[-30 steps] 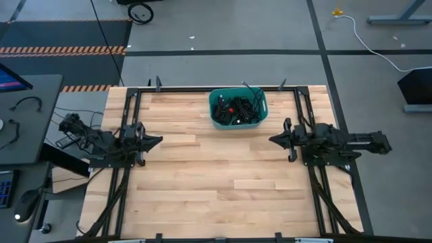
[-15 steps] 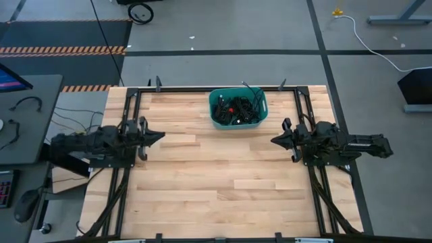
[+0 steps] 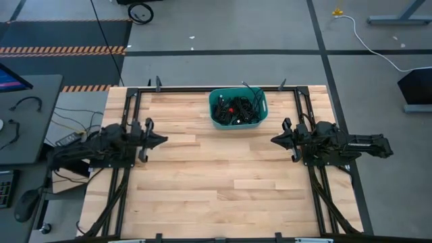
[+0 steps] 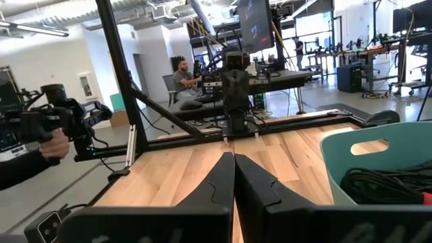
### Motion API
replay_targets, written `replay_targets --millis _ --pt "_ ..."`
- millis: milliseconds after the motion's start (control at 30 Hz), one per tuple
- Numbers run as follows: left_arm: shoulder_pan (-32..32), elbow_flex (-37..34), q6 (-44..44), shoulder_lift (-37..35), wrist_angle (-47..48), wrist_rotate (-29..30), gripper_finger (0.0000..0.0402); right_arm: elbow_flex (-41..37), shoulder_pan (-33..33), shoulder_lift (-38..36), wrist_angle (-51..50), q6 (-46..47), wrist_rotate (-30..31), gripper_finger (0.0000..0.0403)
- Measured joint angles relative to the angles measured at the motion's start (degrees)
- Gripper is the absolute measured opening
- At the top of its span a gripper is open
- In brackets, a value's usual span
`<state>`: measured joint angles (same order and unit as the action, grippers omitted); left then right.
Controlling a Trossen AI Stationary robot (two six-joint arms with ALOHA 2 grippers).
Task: Pick and place USB-C Cables
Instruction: Return to Home Position
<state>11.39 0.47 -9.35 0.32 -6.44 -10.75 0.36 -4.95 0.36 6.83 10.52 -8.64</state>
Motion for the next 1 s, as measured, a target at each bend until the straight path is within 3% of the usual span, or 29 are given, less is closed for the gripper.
replay_targets --millis 233,567,867,1000 --pt "-1.4 0.0 8.4 0.0 0.5 2.7 0.0006 0.0 0.0 0.0 0.0 -0.1 0.0 0.0011" --pt "-1.4 0.0 8.6 0.4 2.8 5.9 0.004 0.0 0.0 0.0 0.0 -0.1 0.0 0.0012" --pt "-1.4 0.0 8.5 0.4 2.6 6.0 0.0033 0.0 0.0 0.0 0.0 -0.1 0.0 0.0012" --pt "-6.0 0.0 8.5 -0.2 1.9 8.1 0.003 0.0 0.6 0.0 0.6 -0.1 0.0 0.0012"
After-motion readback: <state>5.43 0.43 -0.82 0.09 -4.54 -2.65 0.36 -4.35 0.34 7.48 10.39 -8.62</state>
